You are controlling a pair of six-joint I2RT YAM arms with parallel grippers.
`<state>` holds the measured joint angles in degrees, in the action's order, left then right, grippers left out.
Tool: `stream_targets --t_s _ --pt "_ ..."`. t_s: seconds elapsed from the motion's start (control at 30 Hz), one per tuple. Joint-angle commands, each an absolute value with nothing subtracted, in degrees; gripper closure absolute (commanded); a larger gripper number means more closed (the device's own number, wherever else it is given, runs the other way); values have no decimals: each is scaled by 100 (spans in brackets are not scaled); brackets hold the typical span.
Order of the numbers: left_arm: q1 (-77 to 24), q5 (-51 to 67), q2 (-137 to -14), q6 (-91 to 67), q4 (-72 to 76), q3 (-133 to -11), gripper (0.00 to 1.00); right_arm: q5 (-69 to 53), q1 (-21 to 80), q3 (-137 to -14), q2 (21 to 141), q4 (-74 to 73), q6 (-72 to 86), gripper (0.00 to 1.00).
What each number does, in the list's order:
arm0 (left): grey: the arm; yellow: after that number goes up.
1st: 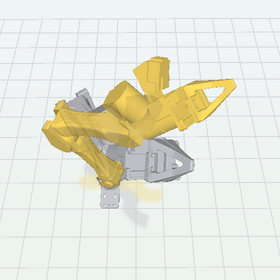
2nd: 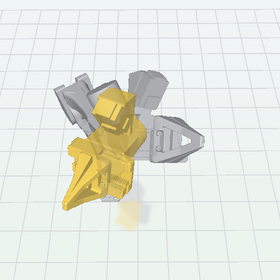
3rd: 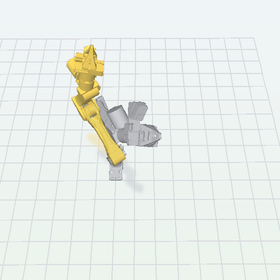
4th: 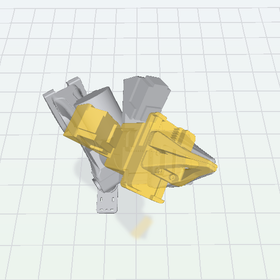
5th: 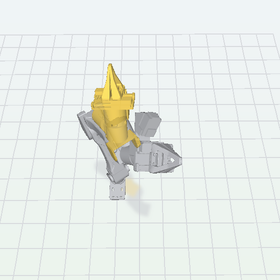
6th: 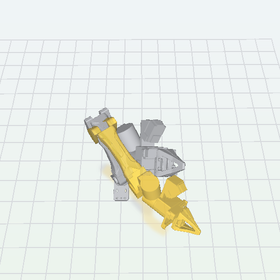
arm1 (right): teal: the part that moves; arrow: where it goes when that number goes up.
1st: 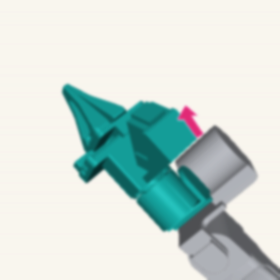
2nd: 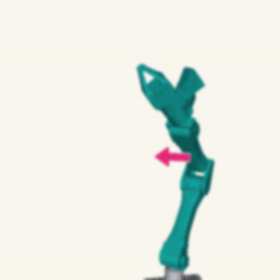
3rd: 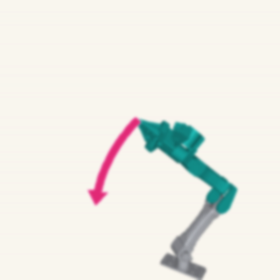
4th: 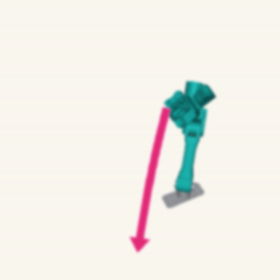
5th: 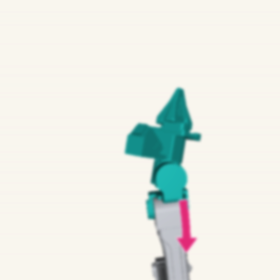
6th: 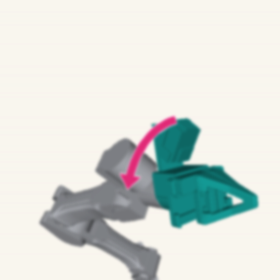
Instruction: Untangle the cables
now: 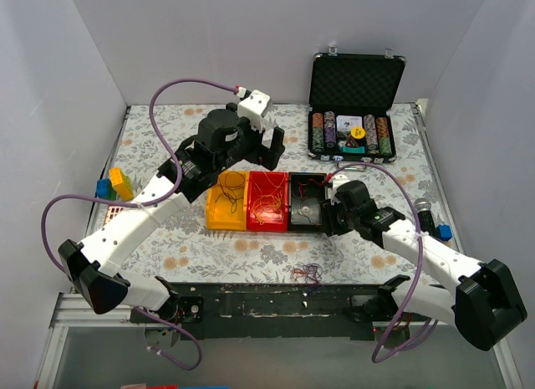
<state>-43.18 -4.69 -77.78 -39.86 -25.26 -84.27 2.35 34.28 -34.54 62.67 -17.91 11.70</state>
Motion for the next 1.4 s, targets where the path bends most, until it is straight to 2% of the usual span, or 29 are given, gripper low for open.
stream_targets --t_s 0.0,0.07,0.13,0.17,0.47,0.83,0.87,0.9,1.1,1.27,1.37 --pt "-4280 -492 -7532 -4016 -2496 -8508 2 44 3454 -3533 6258 -1740 1108 57" --pt "-4280 -483 -7541 -4034 -2487 -8525 2 -184 3454 -3533 6258 -1775 1134 70" --pt "-4280 -492 -7550 -4052 -2470 -8543 2 -237 3454 -3533 6240 -1810 1186 92" --pt "-4280 -501 -7550 -4043 -2470 -8543 2 -255 3454 -3542 6232 -1837 1195 99" --pt "-4280 -536 -7524 -4034 -2435 -8473 2 -404 3463 -3972 5871 -1934 1406 99" --pt "-4289 -580 -7445 -3982 -2443 -8420 2 -369 3472 -5149 7013 -2029 1354 99" --pt "-4280 -571 -7436 -3973 -2452 -8403 2 -343 3506 -5298 7066 -2256 1275 92" --pt "-4280 -554 -7409 -3938 -2443 -8385 2 -221 3559 -5378 7075 -2433 1222 81" --pt "-4280 -536 -7356 -3858 -2391 -8244 2 263 3683 -4748 6365 -2689 1459 47" --pt "-4280 -492 -7374 -3893 -2338 -8235 2 342 3700 -4149 5889 -2646 1635 29" --pt "-4280 -448 -7392 -3955 -2347 -8270 2 544 3700 -4017 5932 -2540 1678 26"
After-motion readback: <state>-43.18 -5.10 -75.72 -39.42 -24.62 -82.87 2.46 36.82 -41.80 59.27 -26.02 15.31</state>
